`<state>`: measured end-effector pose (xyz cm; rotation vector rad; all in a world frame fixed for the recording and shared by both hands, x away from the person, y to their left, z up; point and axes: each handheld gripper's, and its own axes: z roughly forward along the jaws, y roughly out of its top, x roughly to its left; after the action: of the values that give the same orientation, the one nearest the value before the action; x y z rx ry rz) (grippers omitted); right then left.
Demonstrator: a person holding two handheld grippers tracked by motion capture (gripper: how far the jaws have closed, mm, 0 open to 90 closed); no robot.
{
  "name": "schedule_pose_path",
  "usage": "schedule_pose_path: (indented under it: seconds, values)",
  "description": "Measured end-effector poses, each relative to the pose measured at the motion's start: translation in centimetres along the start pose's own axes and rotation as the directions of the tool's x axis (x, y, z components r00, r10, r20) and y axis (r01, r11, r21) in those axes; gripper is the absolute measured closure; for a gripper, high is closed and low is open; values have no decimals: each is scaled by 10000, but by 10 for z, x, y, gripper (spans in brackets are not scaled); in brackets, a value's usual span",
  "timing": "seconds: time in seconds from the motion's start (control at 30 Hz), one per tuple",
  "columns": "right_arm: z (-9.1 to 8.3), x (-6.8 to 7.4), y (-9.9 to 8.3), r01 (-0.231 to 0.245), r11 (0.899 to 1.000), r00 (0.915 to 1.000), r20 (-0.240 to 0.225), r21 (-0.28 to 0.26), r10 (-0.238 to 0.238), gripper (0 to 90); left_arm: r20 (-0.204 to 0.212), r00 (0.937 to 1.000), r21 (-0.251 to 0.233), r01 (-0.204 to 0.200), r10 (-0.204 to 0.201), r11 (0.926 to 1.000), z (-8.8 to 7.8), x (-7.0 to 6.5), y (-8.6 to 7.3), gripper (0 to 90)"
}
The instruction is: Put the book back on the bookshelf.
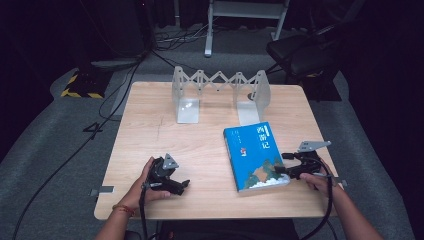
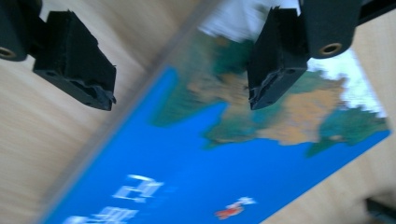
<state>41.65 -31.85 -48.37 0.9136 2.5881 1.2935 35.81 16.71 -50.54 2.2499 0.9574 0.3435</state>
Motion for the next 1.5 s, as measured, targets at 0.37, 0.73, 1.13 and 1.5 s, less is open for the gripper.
schedule_pose_path:
  seconds: [0.37,0.73,1.13,1.5]
  values:
    - [8,13,3,-348,9994,9982,492,90,343,149,97,9998,19,-157,157,9999,2,-5,3,16]
    - [25,43,15,-540,9982,9897,1345,277,498,122,418,9980,22,-480,479,9988,10,-21,11,10]
    - [-7,25,9,500,9977,9886,1401,447,-559,327,1445,9751,-75,-1690,1683,9856,33,-84,36,8]
    - [-2,7,-5,774,9856,9810,1648,1501,-1022,357,1413,9768,-54,-1621,1612,9868,61,-104,67,6]
